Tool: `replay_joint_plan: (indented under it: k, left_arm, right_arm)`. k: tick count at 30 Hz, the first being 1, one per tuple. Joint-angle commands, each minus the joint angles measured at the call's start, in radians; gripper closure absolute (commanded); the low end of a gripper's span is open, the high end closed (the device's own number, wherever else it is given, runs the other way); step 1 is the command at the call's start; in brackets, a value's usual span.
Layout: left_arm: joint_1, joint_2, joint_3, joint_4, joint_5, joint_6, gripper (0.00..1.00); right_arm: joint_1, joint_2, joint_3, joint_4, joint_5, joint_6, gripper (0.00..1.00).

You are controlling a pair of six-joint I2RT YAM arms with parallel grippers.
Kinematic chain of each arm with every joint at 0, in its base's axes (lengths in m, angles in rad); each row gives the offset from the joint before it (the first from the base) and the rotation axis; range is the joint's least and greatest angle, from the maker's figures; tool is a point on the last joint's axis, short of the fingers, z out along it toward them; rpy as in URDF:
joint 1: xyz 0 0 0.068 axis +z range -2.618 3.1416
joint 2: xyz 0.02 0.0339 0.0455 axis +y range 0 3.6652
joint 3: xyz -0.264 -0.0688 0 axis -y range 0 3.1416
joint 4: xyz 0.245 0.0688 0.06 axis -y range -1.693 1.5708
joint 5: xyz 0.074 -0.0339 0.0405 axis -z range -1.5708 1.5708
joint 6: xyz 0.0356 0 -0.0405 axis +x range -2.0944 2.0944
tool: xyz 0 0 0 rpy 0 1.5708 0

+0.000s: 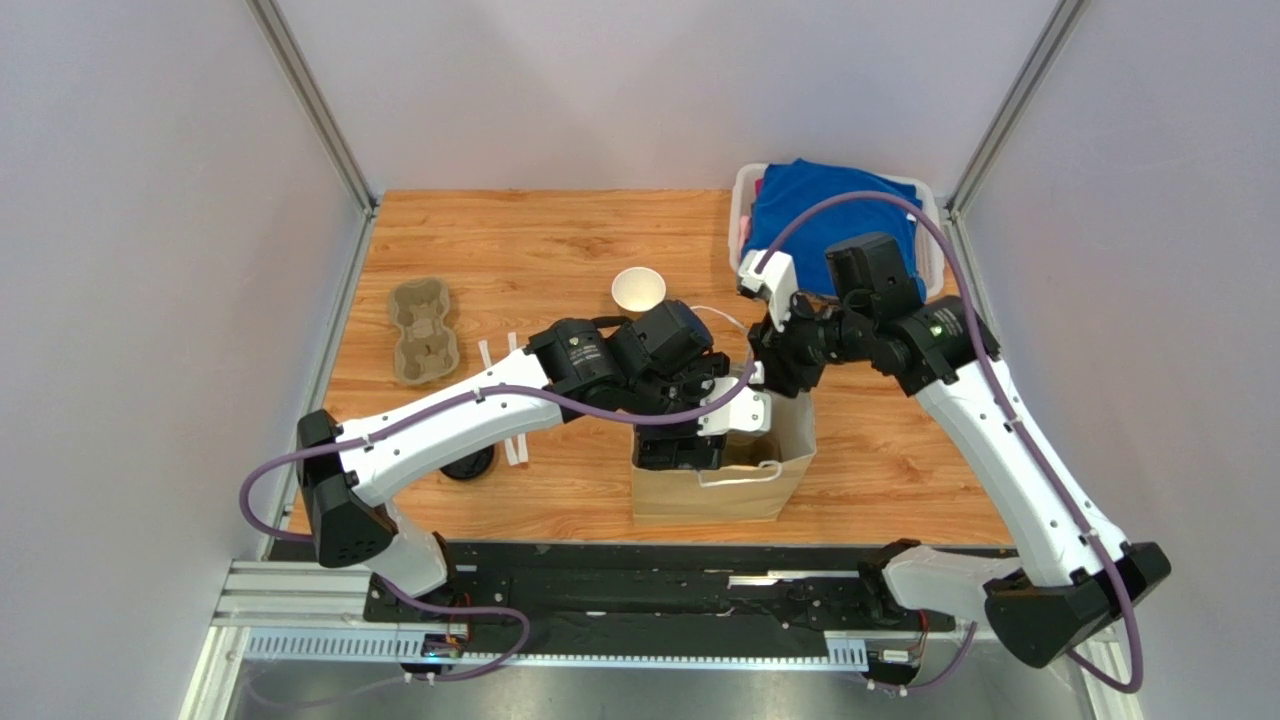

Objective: Pack the takeout coffee

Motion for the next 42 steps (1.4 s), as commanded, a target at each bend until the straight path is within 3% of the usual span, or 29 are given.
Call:
replay_joint_plan:
  k: [1,9,20,28,37,42]
  left_arm:
    - [0.004,-0.067,-0.04,0.071,-0.064,-0.003,0.57]
    - [0.004,-0.15,-0.188,0.163,-0.126,-0.017,0.56]
    - [-0.007,-0.296,-0.469,0.359,-0.234,-0.048,0.57]
    - [-0.063,-0.417,-0.665,0.568,-0.381,0.015,0.57]
    - [-0.106,-0.435,-0.686,0.608,-0.481,0.089,0.58]
    - [-0.106,-0.448,-0.617,0.597,-0.434,0.08,0.58]
  right_arm:
    - [0.006,0.025,0.028,0.084,0.089,-0.002,1.0]
    - [0.051,-0.06,0.105,0.15,0.116,0.132,1.0]
    - [0.287,-0.307,-0.22,0.315,0.375,0.175,1.0]
    - [0.316,-0.341,-0.23,0.323,0.403,0.228,1.0]
    - [0.327,-0.334,-0.234,0.312,0.355,0.277,1.0]
    - [0.33,-0.332,-0.245,0.331,0.346,0.305,1.0]
